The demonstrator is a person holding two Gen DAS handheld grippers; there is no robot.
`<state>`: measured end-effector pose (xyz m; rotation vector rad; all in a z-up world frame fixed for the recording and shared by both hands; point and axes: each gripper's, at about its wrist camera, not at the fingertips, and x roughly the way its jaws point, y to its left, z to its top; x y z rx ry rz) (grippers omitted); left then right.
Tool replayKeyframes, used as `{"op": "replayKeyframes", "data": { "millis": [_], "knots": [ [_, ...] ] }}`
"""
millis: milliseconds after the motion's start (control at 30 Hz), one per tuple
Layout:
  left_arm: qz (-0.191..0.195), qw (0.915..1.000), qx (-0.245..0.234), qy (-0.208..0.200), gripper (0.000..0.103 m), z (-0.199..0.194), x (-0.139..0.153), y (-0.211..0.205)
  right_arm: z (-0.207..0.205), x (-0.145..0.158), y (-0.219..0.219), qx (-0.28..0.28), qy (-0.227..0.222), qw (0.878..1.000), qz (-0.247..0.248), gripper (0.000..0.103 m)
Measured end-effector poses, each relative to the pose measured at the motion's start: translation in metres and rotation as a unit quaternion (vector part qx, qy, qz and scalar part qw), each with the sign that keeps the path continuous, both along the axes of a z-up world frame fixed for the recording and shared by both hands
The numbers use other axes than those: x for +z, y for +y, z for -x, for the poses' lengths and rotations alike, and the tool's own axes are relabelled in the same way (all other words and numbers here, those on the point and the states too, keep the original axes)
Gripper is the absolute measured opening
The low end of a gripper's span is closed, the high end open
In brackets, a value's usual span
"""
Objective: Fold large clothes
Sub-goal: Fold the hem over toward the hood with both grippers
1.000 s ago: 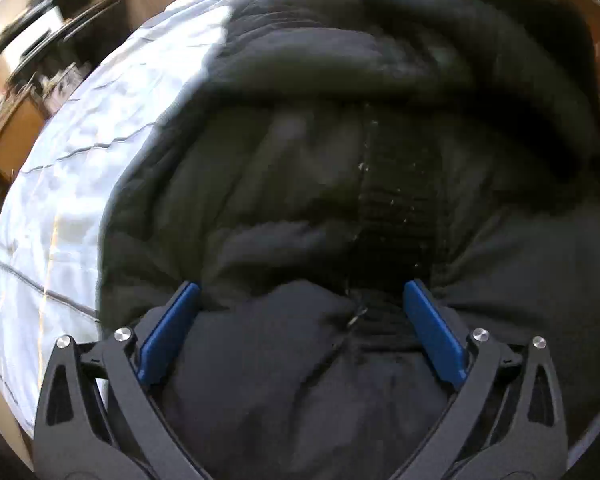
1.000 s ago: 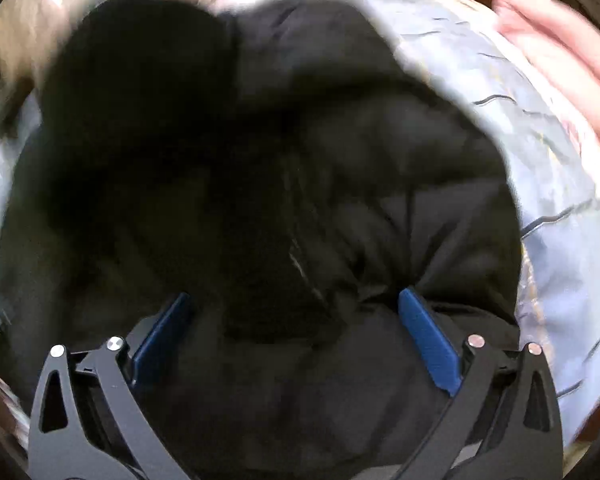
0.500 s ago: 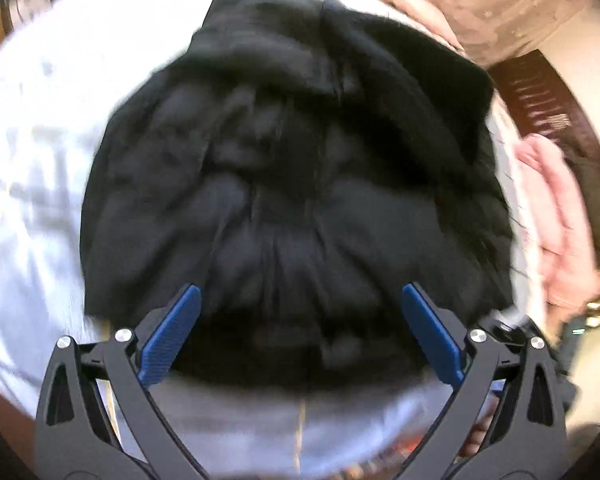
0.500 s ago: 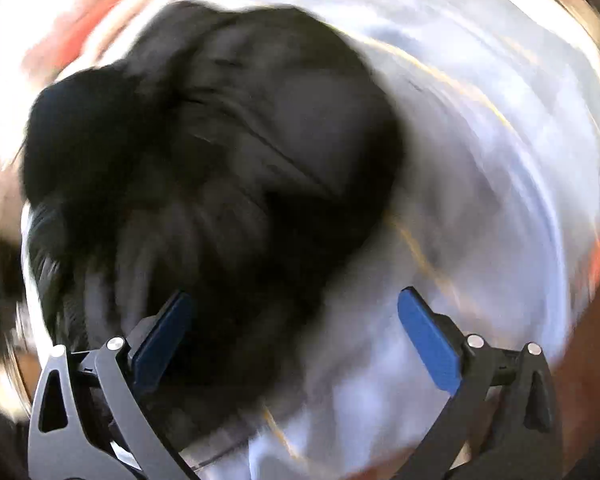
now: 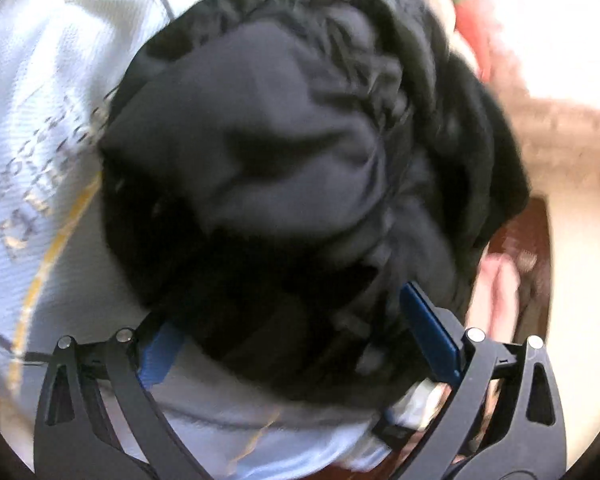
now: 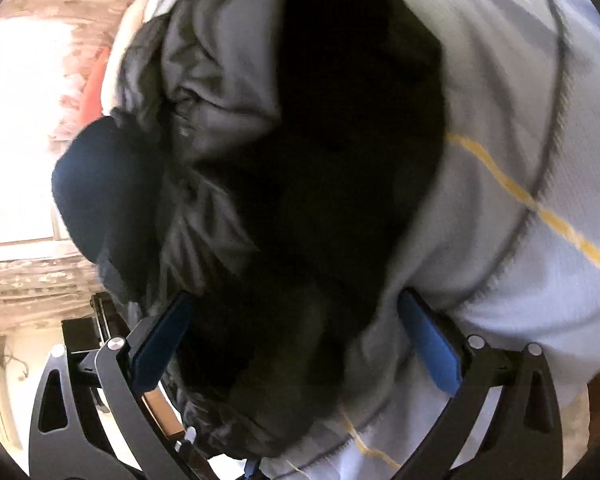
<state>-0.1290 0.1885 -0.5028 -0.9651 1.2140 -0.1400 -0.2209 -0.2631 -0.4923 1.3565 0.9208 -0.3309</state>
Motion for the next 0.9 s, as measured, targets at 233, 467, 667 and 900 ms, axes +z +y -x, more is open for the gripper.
{"op": "replayKeyframes", "data": {
  "millis": [233, 467, 667, 900],
  "knots": [
    [0.046, 0.9973, 0.055, -0.011, 0.081, -0.004, -0.003, 0.006, 0.0, -0.001, 0.002, -0.028, 0.002, 0.999, -0.028, 0.102],
    [0.028, 0.9991, 0.029, -0.01, 0.077, -0.007, -0.009, 0.004, 0.007, 0.022, -0.003, -0.036, -0.011, 0.997, -0.061, 0.099],
    [0.026, 0.9995, 0.016, -0.006, 0.079, -0.018, -0.01, -0.001, 0.012, 0.025, -0.002, -0.032, -0.013, 0.997, -0.073, 0.099],
    [0.03, 0.9995, -0.005, 0.003, 0.067, -0.024, -0.015, 0.001, -0.029, 0.003, 0.012, 0.044, 0.0, 0.999, -0.007, 0.081]
  ]
}}
